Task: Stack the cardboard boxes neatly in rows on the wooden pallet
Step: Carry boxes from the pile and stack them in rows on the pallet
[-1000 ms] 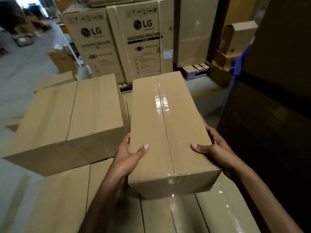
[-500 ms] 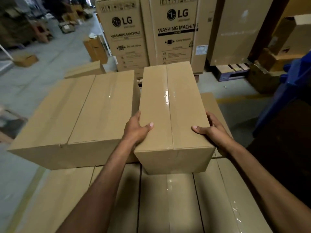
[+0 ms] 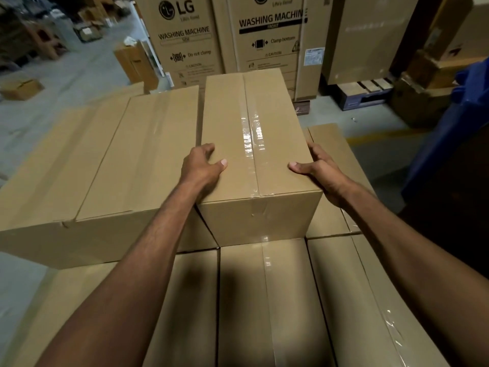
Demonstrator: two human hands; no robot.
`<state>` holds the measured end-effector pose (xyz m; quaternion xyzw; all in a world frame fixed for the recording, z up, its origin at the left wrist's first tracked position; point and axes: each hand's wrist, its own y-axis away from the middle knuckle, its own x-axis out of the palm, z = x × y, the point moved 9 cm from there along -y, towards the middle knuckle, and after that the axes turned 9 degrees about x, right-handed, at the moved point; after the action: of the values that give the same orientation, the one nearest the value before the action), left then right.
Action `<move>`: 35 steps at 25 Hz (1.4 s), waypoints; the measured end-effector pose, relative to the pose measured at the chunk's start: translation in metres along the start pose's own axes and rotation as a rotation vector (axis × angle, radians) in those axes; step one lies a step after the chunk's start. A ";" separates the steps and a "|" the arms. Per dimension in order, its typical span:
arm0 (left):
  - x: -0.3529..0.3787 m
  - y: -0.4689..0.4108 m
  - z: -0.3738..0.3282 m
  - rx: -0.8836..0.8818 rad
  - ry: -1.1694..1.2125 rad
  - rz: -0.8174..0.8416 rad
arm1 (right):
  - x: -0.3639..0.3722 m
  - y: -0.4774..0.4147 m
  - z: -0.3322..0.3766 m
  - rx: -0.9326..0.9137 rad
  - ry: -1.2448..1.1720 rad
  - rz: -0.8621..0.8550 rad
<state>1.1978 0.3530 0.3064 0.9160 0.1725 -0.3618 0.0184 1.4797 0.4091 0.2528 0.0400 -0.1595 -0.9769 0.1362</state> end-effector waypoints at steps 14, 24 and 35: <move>-0.011 0.026 0.033 0.213 -0.319 0.490 | 0.010 -0.018 0.016 -0.015 0.088 -0.078; -0.012 0.029 0.031 0.382 -0.464 0.520 | 0.011 -0.017 0.007 0.033 0.108 -0.194; -0.038 0.064 0.047 0.417 -0.300 0.459 | 0.025 0.099 -0.028 0.080 0.332 -0.617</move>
<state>1.1621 0.2743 0.2916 0.8515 -0.1205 -0.5064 -0.0631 1.4846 0.3033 0.2574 0.2498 -0.1538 -0.9453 -0.1429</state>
